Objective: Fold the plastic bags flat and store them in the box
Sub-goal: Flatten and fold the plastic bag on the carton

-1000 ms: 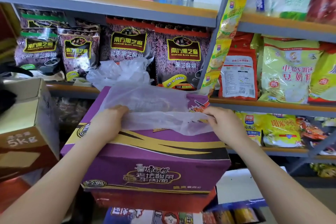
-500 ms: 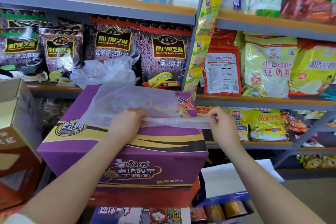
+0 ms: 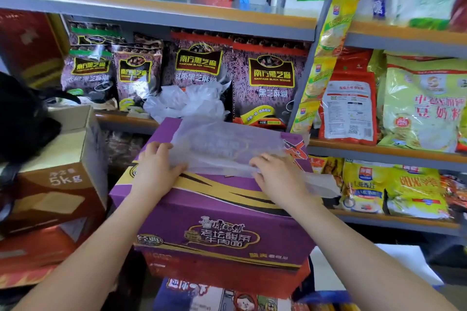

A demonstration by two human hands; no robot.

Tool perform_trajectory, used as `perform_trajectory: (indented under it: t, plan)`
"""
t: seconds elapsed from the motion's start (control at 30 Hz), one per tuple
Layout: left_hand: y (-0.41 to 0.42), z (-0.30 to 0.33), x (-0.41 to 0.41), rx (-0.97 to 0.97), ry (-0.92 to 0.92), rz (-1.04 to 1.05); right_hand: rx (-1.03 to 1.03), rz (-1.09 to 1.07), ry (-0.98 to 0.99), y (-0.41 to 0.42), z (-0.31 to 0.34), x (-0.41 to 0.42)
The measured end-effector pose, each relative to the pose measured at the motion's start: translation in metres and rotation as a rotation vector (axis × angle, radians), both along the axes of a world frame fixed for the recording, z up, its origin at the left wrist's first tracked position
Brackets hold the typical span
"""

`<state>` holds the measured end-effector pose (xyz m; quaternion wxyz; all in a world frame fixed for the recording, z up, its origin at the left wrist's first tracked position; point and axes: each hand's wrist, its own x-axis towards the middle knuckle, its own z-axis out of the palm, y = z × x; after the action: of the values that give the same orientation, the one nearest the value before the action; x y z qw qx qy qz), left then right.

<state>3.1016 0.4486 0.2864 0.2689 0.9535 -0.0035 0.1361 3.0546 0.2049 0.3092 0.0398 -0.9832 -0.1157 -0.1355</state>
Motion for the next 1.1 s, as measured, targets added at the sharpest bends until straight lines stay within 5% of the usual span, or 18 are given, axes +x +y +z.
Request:
perform_trajectory:
  t: [0.17,0.33,0.53,0.7,0.8,0.9,1.0,1.1]
  plan:
    - [0.009,0.008,0.005,-0.129,0.041,0.021,0.288,-0.102,0.024,0.007,0.006,0.015]
    - [0.009,0.023,0.014,-0.773,0.159,-0.075,0.523,-0.091,0.052,0.000,0.016,0.023]
    - [0.015,0.025,0.025,-1.216,0.135,-0.099,0.322,-0.117,0.089,-0.013,0.015,0.024]
    - [0.030,0.015,0.037,-1.001,0.136,0.083,0.206,-0.231,-0.003,-0.024,0.011,0.015]
    - [0.019,0.015,0.031,-0.281,-0.046,0.166,0.243,-0.219,-0.021,-0.026,0.006,0.007]
    - [-0.018,0.016,0.016,-0.070,-0.322,-0.245,0.322,-0.167,0.021,-0.031,0.003,0.000]
    - [-0.060,0.008,0.007,-0.037,-0.138,-0.601,0.332,-0.148,0.018,-0.041,0.003,-0.009]
    - [-0.080,0.000,0.007,0.002,-0.115,-0.677,0.323,-0.209,0.006,-0.056,0.001,-0.019]
